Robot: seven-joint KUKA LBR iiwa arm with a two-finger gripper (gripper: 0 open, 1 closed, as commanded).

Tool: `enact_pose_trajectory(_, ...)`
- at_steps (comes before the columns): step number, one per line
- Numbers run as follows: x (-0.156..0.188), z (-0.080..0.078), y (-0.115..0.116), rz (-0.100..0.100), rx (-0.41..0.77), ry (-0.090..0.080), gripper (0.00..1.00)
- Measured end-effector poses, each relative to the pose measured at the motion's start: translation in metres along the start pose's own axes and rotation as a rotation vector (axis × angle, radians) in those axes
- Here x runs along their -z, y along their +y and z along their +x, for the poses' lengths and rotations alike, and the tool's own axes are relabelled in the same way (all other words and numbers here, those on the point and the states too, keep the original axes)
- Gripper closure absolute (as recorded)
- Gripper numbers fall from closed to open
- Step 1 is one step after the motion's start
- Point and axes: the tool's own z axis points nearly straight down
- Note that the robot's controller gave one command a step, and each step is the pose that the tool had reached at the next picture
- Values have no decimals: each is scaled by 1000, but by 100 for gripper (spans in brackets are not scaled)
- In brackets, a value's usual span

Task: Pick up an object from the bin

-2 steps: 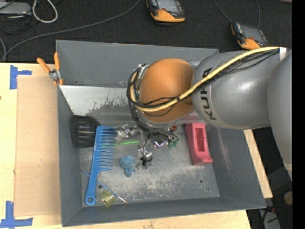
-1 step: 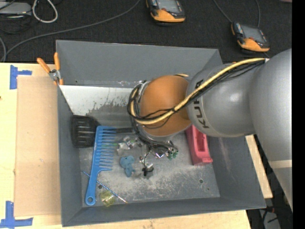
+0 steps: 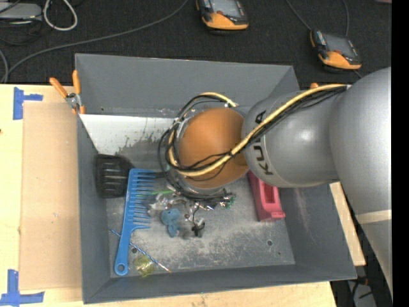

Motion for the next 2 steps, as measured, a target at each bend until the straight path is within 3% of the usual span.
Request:
enact_pose_trajectory(1, -7, 2, 6, -4, -269, 3, 100)
enact_pose_trajectory(2, -7, 2, 6, -4, -269, 3, 100)
